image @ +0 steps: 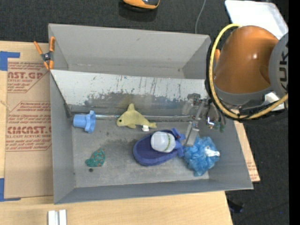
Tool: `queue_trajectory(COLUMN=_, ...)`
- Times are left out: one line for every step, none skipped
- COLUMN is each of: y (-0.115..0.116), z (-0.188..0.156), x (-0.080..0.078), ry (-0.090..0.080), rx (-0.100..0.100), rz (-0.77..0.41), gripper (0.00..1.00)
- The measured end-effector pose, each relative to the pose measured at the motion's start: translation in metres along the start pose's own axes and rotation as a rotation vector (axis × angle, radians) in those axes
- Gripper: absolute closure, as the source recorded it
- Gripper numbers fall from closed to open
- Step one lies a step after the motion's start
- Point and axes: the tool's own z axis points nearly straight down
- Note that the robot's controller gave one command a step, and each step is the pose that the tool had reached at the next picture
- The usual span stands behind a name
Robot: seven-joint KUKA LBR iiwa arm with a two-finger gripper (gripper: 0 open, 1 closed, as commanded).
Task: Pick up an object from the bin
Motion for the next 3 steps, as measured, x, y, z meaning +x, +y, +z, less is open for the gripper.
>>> queue_trajectory(y=-0.043, z=-0.018, x=-0.035, ry=-0.006, rx=-0.001, rz=0.086, gripper=0.0)
queue_trajectory(y=-0.038, z=-0.007, x=-0.023, ry=0.0, rx=0.002, rz=0.206, gripper=0.0)
queue_trajectory(y=-0.043, z=0.043, x=-0.033, ry=-0.006, rx=0.004, rz=-0.281, gripper=0.0)
